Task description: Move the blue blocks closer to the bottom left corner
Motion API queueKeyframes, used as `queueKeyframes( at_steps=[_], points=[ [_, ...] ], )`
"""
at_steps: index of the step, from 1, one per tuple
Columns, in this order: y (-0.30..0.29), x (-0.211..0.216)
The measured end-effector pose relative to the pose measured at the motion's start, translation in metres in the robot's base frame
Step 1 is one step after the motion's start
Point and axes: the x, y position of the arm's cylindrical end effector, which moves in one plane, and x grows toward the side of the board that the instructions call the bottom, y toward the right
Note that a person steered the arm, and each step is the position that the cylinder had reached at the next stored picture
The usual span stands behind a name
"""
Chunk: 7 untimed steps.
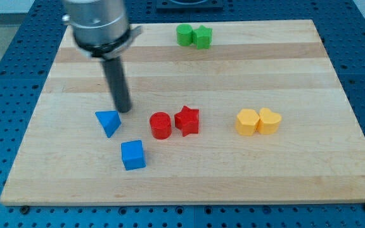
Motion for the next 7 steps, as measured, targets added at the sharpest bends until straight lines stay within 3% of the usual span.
queueKeyframes(
  at_steps=[3, 4, 5, 6, 7],
  points=[
    [-0.033, 0.053],
    [-0.033, 0.046],
    [-0.008, 0.003],
    [0.034, 0.049],
    [0.045, 0.06]
  ],
)
